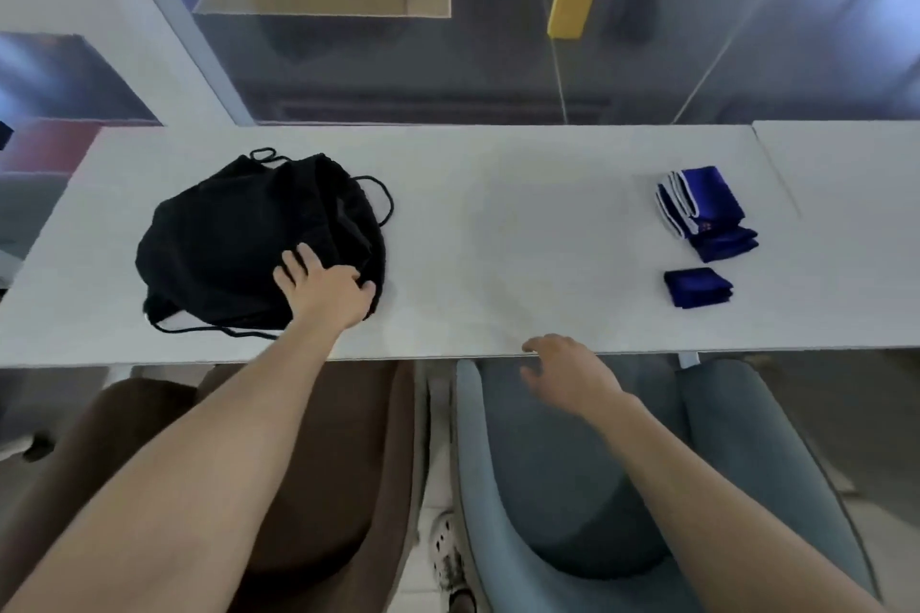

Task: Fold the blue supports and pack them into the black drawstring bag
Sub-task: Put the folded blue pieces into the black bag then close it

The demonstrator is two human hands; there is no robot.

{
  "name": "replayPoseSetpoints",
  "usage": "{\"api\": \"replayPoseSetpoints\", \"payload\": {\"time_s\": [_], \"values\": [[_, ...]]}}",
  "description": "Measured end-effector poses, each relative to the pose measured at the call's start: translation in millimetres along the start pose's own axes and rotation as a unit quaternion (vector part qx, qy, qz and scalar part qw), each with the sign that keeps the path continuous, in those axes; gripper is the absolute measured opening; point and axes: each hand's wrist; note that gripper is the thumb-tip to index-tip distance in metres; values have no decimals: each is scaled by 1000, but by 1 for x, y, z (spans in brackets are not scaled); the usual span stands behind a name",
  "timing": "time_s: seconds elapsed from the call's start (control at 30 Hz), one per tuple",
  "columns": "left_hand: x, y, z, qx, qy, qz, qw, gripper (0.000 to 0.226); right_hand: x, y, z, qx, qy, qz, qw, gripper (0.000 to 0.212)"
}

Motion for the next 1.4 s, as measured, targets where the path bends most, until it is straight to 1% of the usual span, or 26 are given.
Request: {"api": "replayPoseSetpoints", "payload": {"time_s": [0.07,0.1,0.23,0.3,0.43,0.53,0.67,0.83,0.9,1.0,1.1,1.13,1.17,1.3,1.33,1.4], "values": [[3,-16,7,-32,-32,-40,998,56,2,-3,5,-13,0,24,1000,46],[2,-19,11,-24,-37,-41,998,53,4,-3,6,-17,3,33,999,46],[-3,-18,10,103,5,30,994,28,16,-3,4,-24,14,55,998,44],[4,-12,5,140,64,62,986,21,27,-1,2,-24,16,66,997,42],[39,11,-6,162,176,133,962,30,53,9,-1,-13,7,86,996,40],[82,32,-8,134,192,174,957,40,80,20,1,0,-4,105,994,39],[142,62,10,87,168,203,961,61,124,37,6,28,-19,127,991,36],[204,96,46,84,132,258,953,79,193,44,8,99,-51,153,982,39],[226,112,64,88,111,292,946,85,225,41,8,123,-58,153,979,44],[253,138,82,89,51,351,931,95,270,35,11,156,-61,145,975,57],[268,161,92,100,1,379,920,102,299,24,15,174,-57,135,974,69],[270,167,93,106,-7,378,920,101,304,18,16,184,-59,130,973,71],[270,171,94,113,-5,373,921,96,307,11,15,196,-60,122,971,70],[257,176,88,159,25,301,940,42,303,-22,10,235,-67,99,965,59],[255,180,85,153,20,281,947,32,302,-29,12,237,-71,93,964,61],[255,184,80,118,20,239,964,26,302,-43,22,221,-50,69,972,75]]}}
Point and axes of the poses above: each hand's wrist, its own y-axis away from the middle knuckle, its own z-axis out of the palm, x = y × z, and after that the axes turned 15 degrees about y, right-handed
